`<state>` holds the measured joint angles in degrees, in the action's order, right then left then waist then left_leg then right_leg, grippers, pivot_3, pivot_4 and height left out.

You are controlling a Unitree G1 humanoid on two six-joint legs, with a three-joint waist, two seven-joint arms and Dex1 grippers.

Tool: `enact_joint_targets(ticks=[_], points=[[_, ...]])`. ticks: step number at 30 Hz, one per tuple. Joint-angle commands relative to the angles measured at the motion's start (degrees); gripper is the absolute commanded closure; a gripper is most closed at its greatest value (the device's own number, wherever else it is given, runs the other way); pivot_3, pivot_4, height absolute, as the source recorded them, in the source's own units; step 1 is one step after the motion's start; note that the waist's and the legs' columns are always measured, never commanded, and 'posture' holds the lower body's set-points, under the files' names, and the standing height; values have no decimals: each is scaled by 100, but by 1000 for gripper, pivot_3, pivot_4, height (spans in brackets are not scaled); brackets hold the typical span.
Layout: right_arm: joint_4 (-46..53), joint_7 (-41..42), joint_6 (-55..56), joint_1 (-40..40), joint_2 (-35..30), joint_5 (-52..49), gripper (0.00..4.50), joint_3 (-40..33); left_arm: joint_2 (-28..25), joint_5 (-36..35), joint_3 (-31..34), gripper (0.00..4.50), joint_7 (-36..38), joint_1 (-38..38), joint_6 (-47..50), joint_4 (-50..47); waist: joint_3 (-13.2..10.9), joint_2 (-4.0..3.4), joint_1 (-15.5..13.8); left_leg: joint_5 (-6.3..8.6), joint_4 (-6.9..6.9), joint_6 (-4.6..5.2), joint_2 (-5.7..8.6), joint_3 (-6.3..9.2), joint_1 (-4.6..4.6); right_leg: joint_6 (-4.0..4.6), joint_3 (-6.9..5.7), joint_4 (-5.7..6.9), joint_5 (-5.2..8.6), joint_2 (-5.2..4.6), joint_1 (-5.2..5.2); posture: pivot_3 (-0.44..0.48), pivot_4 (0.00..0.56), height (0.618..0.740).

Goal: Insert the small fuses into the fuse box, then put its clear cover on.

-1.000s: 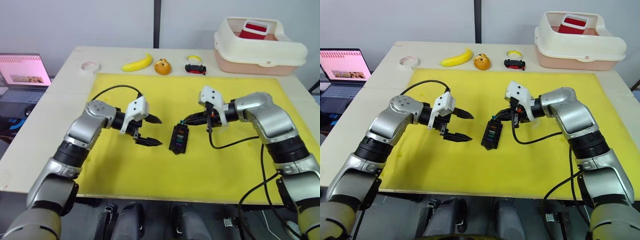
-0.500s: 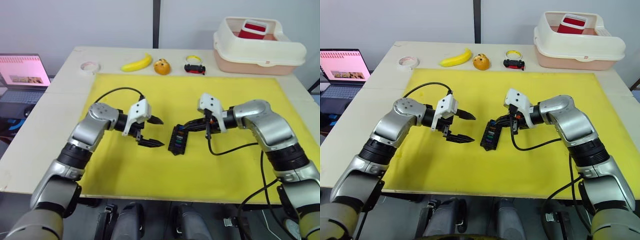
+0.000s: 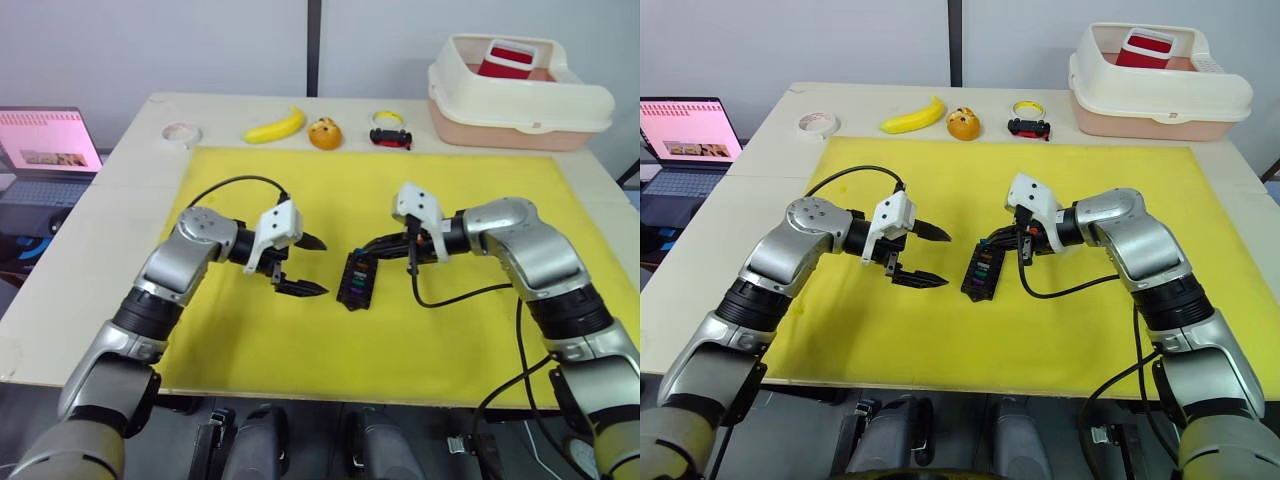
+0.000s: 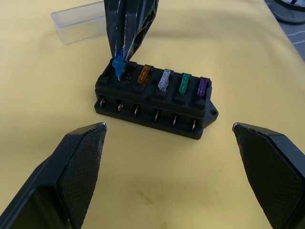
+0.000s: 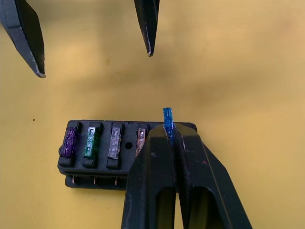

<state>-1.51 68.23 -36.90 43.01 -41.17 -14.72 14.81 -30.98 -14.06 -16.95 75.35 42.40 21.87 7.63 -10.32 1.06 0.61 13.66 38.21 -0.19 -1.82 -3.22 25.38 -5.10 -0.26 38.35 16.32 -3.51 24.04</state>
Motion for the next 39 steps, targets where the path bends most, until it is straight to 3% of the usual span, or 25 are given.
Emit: enact_joint_targets(ticks=[1,39], points=[[101,41,63,10,-69,-7,4500,-108,-31,-22,79,36,-18,-2,-34,-220,0,0,0,0,0,0,0,0,0,0,0,0,0,0,0,0,150,740],[-256,-69,135,-21,11,372,4500,110,-26,-106,111,36,-202,-182,124,-492,0,0,-1,0,1,0,0,1,-2,0,0,0,0,0,-3,0,150,740]])
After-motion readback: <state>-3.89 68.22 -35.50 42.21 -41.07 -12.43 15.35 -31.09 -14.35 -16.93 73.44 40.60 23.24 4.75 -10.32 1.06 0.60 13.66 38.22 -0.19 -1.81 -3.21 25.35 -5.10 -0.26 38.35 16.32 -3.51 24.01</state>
